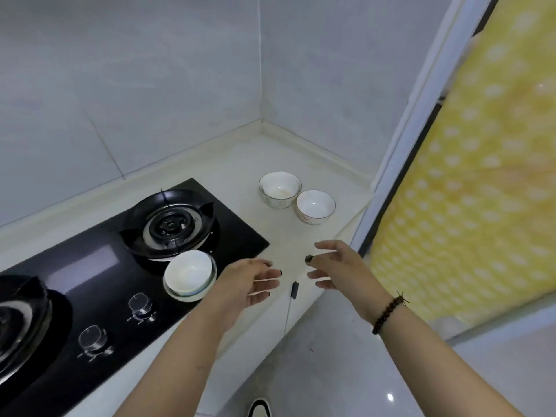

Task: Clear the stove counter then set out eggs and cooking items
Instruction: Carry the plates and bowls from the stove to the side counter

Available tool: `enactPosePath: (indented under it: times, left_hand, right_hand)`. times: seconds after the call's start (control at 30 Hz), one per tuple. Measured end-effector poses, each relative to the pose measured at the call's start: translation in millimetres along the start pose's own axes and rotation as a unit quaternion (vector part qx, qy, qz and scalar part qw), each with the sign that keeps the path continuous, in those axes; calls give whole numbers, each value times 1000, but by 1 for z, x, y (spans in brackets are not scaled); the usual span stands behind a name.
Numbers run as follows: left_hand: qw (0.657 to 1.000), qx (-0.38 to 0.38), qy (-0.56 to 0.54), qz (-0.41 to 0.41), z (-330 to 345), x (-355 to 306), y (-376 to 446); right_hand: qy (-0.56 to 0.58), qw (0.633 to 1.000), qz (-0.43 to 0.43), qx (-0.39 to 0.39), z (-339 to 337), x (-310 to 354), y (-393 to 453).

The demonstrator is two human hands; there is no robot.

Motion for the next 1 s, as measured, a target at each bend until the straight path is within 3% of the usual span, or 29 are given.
enactPosePath:
  times: [0.17, 0.43, 0.7, 1.0]
  left_hand:
    - [1000, 8, 28, -6, 12, -35, 62]
    - [998, -38, -6, -57, 33, -52, 138]
    - [964, -189, -133, -129, 85, -58, 223]
    - [935, -238, -224, -140, 123, -64, 271]
  right_hand:
    - [5, 1000, -1, -28, 3, 17, 73]
    - [-105, 993, -23, -49, -9, 26, 175]
    - [-195, 978, -64, 47, -17, 49, 300]
    - [-269, 942, -107, 169, -7, 56, 358]
Point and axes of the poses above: each hand's wrist, its own y-axis towards the middle knuckle, its own z-axis out of the palm, x = y × z, the point moved 8 cm from there along y, towards the middle knuckle, and after that the axes turned 11 degrees about -x, right-handed, at the moved point
